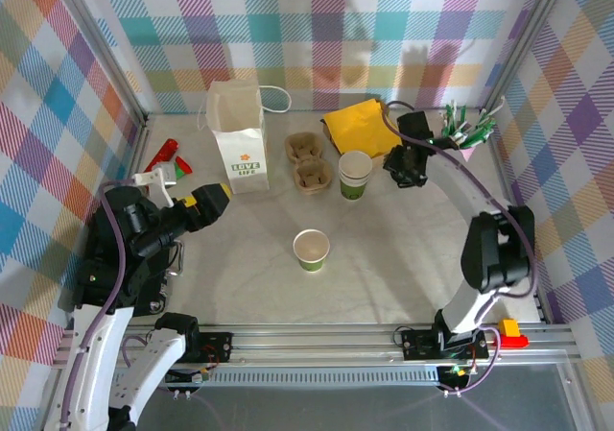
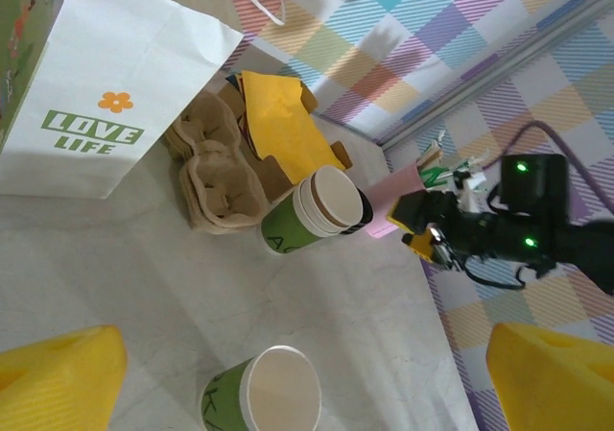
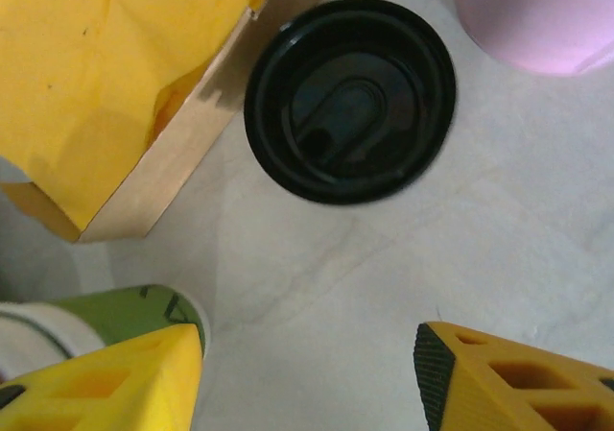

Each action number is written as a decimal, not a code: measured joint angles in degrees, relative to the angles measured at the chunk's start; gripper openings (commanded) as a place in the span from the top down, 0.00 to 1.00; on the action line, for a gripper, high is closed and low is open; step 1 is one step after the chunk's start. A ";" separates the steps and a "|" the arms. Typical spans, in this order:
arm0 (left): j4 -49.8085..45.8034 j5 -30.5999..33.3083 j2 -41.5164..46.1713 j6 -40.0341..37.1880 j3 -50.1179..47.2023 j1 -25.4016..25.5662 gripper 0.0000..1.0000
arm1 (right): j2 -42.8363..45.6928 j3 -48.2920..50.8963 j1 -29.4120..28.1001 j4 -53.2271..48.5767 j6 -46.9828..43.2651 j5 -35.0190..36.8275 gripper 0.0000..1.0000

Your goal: Pack the takeout coffee

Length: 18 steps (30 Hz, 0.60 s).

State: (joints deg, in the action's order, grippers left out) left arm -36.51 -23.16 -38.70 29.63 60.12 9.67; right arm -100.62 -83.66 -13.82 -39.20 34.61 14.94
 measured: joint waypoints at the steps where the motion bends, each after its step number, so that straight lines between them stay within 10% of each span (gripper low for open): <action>1: 0.11 0.02 0.04 0.02 0.00 0.00 0.04 | -1.49 -1.36 0.11 -0.11 -0.87 0.22 0.39; 18: 0.42 0.04 0.59 -0.02 -0.44 0.00 0.04 | -20.70 -20.02 2.05 -7.30 -12.09 -0.70 0.47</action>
State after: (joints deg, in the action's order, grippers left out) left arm -36.10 -23.11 -38.11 29.61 59.68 9.67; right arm -121.32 -103.68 -11.77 -46.50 22.52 14.24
